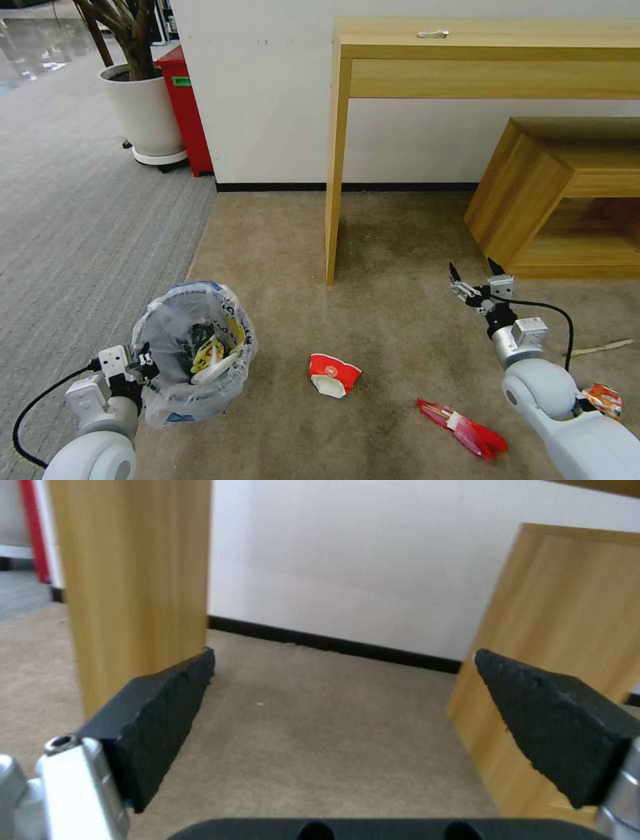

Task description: Pick up the trash bin and place the garbage on the floor into it.

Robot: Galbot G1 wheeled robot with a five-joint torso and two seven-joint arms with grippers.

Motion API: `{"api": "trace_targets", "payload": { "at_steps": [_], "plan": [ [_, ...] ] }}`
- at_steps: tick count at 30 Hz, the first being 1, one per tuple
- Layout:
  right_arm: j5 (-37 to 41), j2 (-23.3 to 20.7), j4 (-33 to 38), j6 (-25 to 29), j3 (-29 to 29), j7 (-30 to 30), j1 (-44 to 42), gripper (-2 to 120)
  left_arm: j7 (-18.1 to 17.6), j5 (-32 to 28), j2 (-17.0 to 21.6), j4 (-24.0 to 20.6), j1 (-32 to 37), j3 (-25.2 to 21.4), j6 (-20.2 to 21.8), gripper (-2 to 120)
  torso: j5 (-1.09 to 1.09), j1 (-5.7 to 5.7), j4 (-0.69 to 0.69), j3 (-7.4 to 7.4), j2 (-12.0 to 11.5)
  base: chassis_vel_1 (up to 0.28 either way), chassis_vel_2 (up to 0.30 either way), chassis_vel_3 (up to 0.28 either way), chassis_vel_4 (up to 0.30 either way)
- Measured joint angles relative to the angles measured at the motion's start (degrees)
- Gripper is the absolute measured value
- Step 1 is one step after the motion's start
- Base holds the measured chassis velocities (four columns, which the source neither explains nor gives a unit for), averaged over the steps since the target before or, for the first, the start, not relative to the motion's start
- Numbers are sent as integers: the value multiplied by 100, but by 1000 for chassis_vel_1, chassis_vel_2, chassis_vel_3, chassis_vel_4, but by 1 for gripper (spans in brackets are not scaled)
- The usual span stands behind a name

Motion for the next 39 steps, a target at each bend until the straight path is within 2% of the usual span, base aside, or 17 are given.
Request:
{"api": "trace_targets", "payload": {
  "at_steps": [11, 20, 25, 26, 29, 30, 33, 34, 37, 39],
  "plan": [
    [486, -237, 206, -457, -1073, -162, 642, 100, 1, 18, -39, 59, -17, -1, 2, 0, 0, 0, 1, 0, 0, 0, 0, 0, 0],
    [626, -709, 326, -642, -2125, -698, 1153, 100, 0, 139, -145, 93, -18, 48, 13, 0, 0, 0, 0, 0, 0, 0, 0, 0, 0],
    [610, -958, 259, -509, -2887, -1032, 1553, 100, -1, 238, -272, 130, -20, 73, 14, 0, 1, 0, 0, 0, 0, 0, 0, 0, 0],
    [610, -958, 259, -509, -2887, -1032, 1553, 100, -1, 238, -272, 130, -20, 73, 14, 0, 1, 0, 0, 0, 0, 0, 0, 0, 0],
    [539, -1154, 195, -351, -3480, -1277, 1903, 100, 0, 296, -338, 140, -10, 72, 14, 0, 1, 0, 0, 0, 0, 0, 0, 0, 0],
    [539, -1154, 195, -351, -3480, -1277, 1903, 100, 0, 296, -338, 140, -10, 72, 14, 0, 1, 0, 0, 0, 0, 0, 0, 0, 0],
    [440, -1323, 87, -177, -4086, -1459, 2374, 100, 1, 329, -388, 140, 5, 50, 11, 0, 1, 0, 0, 0, 0, 0, 0, 0, 0],
    [440, -1323, 87, -177, -4086, -1459, 2374, 100, 1, 329, -388, 140, 5, 50, 11, 0, 1, 0, 0, 0, 0, 0, 0, 0, 0],
    [375, -1333, 1, -104, -4650, -1516, 2854, 100, 3, 371, -459, 139, 14, 41, 6, 0, 0, 0, 1, 0, 0, 0, 0, 0, 0],
    [358, -1309, -28, -88, -4793, -1518, 2962, 100, 2, 382, -475, 136, 15, 40, 5, 0, 1, 0, 1, 0, 0, 0, 0, 0, 0]
  ]
}}
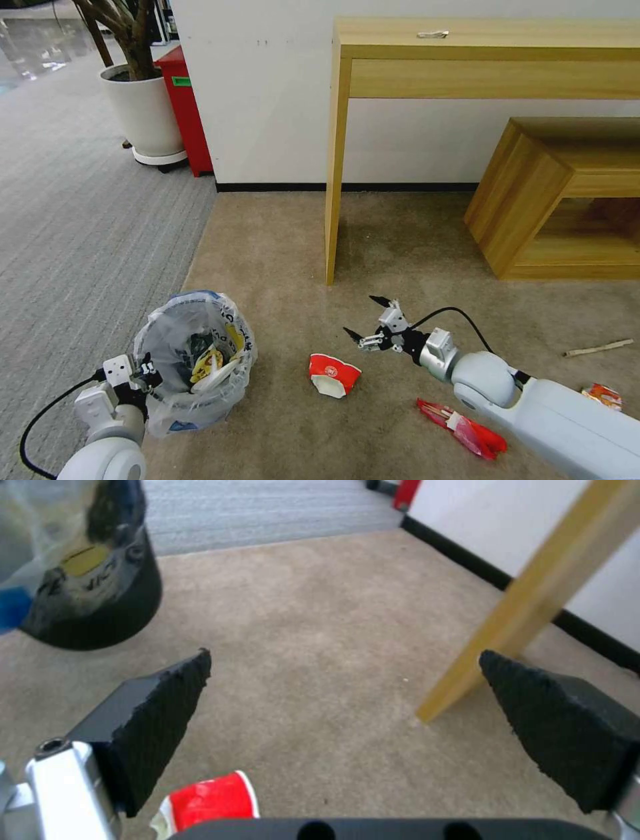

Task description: Pick up the trash bin and place the garbage on the floor into it.

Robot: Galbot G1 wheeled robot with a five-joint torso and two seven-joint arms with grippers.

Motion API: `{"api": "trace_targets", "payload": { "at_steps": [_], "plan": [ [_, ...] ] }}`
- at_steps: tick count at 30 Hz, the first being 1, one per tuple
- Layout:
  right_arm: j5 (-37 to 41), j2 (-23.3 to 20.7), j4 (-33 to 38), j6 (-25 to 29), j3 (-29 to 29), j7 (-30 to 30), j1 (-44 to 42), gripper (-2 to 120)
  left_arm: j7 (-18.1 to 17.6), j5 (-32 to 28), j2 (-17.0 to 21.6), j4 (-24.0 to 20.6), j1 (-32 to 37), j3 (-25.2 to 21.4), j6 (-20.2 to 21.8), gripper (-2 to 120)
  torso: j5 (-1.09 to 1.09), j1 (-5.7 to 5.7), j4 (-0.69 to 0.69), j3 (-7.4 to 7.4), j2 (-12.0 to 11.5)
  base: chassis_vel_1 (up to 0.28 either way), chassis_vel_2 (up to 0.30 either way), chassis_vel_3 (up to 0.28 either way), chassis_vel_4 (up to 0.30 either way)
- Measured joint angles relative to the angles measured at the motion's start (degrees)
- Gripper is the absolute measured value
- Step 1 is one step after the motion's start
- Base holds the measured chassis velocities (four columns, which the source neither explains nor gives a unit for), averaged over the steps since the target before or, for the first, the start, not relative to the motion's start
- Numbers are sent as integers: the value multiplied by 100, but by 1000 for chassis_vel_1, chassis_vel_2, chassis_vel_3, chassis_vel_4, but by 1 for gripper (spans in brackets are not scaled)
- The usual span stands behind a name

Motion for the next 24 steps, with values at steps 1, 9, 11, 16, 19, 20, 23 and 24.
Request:
{"api": "trace_targets", "payload": {
  "at_steps": [1, 9, 11, 16, 19, 20, 23, 24],
  "plan": [
    [-41, 29, -50, 30, -214, -25, 148, 100, 1, 10, -11, -4, 3, 0, -1, 0, 0, 0, 0, 0, 0, 0, 0, 0, 0],
    [-339, 26, -383, 408, -871, -519, 554, 97, 2, 16, -12, -2, -15, -24, -1, 0, 0, 0, -1, 0, 0, 0, 0, 0, 0],
    [-394, 14, -421, 453, -931, -555, 577, 97, 2, 20, -23, 6, -25, -20, -1, 0, 0, 0, -1, -1, 0, 0, 0, 0, 0],
    [-715, -23, -563, 640, -991, -812, 597, 91, 4, 47, -48, 23, -42, 0, -1, 0, 0, 0, -1, 0, 0, 0, 0, 0, 0],
    [-858, -56, -582, 679, -1014, -882, 597, 90, 4, 66, -56, 30, -41, 3, -1, 0, 0, 0, -1, -1, 0, 0, 0, 0, 0],
    [-911, -81, -580, 679, -1024, -912, 597, 90, 5, 73, -67, 30, -37, 3, -1, 0, 1, 0, -1, 0, 0, 0, 0, 0, 0],
    [-966, -169, -515, 633, -1029, -960, 588, 90, 7, 95, -85, 30, -20, 6, -7, 0, 0, 0, -1, 0, 0, 0, 0, 0, 0],
    [-979, -211, -467, 580, -1020, -997, 573, 90, 9, 104, -91, 30, -16, 8, -11, 0, 0, 0, -1, 0, 0, 0, 0, 0, 0]
  ]
}}
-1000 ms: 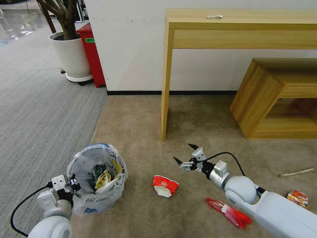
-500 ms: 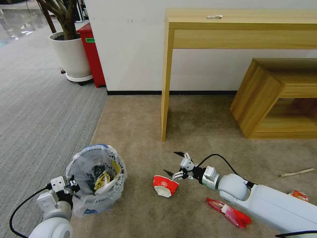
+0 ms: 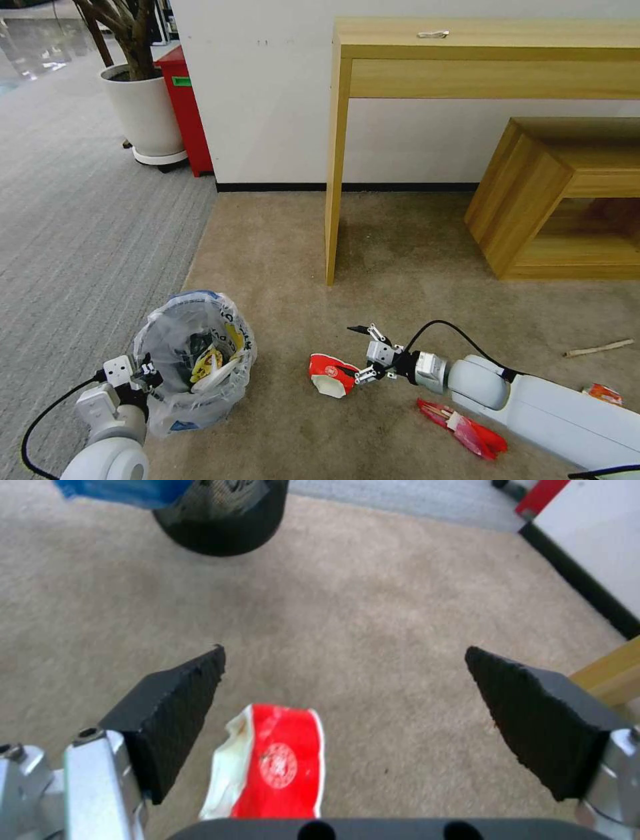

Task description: Pick up the trash bin and place the garbage on the floor into it.

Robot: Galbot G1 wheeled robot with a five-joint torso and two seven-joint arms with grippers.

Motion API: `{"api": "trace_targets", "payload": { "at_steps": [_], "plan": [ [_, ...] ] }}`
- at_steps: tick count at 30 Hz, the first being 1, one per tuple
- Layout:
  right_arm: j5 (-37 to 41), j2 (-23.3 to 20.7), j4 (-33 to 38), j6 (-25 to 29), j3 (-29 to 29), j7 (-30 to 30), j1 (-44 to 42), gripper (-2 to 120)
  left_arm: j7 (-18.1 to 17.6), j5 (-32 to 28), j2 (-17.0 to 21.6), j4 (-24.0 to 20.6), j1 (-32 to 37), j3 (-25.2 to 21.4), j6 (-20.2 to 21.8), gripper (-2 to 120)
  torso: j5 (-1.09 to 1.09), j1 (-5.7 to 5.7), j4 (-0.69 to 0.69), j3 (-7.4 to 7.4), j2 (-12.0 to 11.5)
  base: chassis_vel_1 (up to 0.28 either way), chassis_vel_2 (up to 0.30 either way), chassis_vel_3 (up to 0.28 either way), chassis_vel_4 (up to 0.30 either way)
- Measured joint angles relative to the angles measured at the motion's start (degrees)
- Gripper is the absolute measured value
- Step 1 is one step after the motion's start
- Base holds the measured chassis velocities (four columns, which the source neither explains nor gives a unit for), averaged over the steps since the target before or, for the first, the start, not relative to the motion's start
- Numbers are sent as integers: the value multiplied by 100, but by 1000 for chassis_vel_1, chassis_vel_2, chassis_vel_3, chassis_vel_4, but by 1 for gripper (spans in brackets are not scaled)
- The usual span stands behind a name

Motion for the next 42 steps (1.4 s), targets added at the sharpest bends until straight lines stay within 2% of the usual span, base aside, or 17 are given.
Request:
{"api": "trace_targets", "payload": {
  "at_steps": [10, 14, 20, 32, 42],
  "plan": [
    [27, -249, 298, -253, 295, -138, -243, 92, 4, 30, -21, 43, 2, 9, -27, 0, 0, 0, 0, 0, 0, 0, 0, 0, 0],
    [-13, -335, 394, -346, 536, -117, -526, 89, 5, 42, -45, 51, -4, 20, -28, 0, -1, 0, 0, 0, 0, 0, 0, 0, 0],
    [-123, -231, 307, -384, 613, 34, -783, 86, 7, 48, -64, 59, -24, 32, -28, 0, 1, 0, 0, 0, 0, 0, 0, 0, 0],
    [-100, 45, -55, -575, 138, 206, -544, 76, 4, 43, -125, 58, -21, -10, -30, 0, 0, 0, 0, 0, 0, 0, 0, 0, 0],
    [-11, 349, -612, -552, -181, 292, -379, 75, 5, 48, -165, -12, 14, -31, -32, 0, -1, 0, -1, 0, 0, 0, 0, 0, 0]
  ]
}}
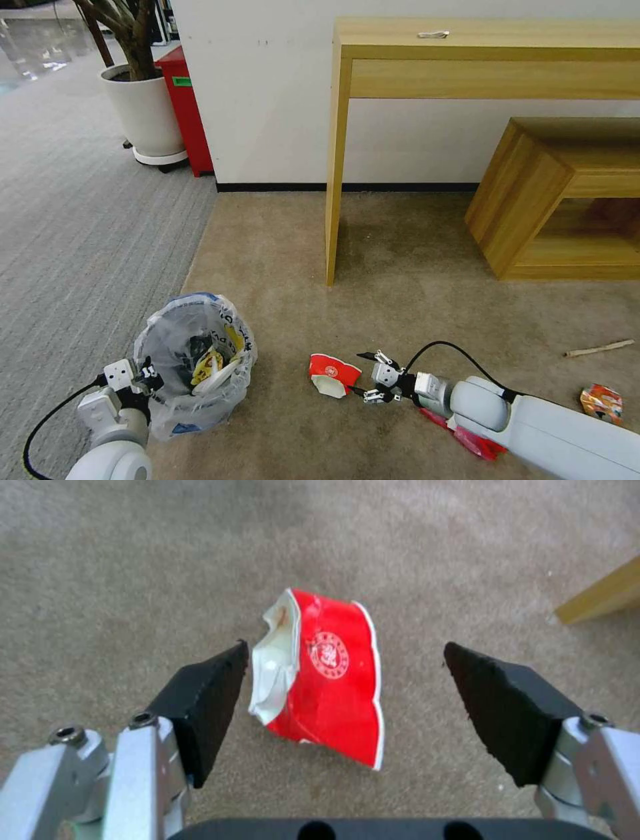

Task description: Pick up the trash bin and place the garbage on the floor into it.

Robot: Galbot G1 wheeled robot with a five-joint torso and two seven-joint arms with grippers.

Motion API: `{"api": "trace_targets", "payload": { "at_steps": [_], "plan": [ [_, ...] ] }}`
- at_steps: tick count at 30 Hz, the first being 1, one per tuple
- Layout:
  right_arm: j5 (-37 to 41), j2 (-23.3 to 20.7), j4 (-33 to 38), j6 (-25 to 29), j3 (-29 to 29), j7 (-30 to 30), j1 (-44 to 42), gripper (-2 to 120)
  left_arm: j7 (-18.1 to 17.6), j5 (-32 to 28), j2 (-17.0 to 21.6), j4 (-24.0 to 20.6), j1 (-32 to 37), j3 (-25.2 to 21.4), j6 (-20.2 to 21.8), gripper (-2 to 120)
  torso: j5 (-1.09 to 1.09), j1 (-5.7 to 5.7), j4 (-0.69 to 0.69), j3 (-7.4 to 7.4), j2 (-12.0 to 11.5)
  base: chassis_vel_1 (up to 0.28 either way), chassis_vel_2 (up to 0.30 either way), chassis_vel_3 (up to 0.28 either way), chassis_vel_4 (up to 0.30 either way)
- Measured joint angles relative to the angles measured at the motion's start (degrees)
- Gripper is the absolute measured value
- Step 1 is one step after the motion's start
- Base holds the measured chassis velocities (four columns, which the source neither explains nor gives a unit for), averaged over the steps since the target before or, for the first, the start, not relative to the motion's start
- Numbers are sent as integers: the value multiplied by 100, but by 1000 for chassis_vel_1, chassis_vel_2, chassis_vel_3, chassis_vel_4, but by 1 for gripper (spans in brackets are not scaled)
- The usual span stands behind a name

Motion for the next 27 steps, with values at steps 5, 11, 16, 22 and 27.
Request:
{"api": "trace_targets", "payload": {
  "at_steps": [5, 11, 16, 22, 27],
  "plan": [
    [61, 205, -309, 14, -232, 73, 156, 73, -1, 0, -24, -40, 19, -4, 0, 0, 0, 0, 1, 0, 0, 0, 0, 0, 0],
    [115, 508, -637, 36, -469, 149, 328, 71, -2, -1, -44, -60, 30, -14, 0, 0, -1, 0, 1, 0, 0, 0, 0, 0, 0],
    [126, 739, -923, 98, -613, 163, 445, 70, -3, -11, -49, -65, 41, -27, -7, 0, 0, 0, 1, 0, 0, 0, 0, 0, 0],
    [129, 920, -1132, 134, -691, 143, 498, 65, -3, -12, -70, -88, 52, -25, -14, 0, 0, 0, 1, 0, 0, 0, 0, 0, 0],
    [123, 1001, -1274, 188, -716, 136, 502, 63, -3, -15, -68, -108, 66, -32, -15, 0, 1, 0, 1, 0, 0, 0, 0, 0, 0]
  ]
}}
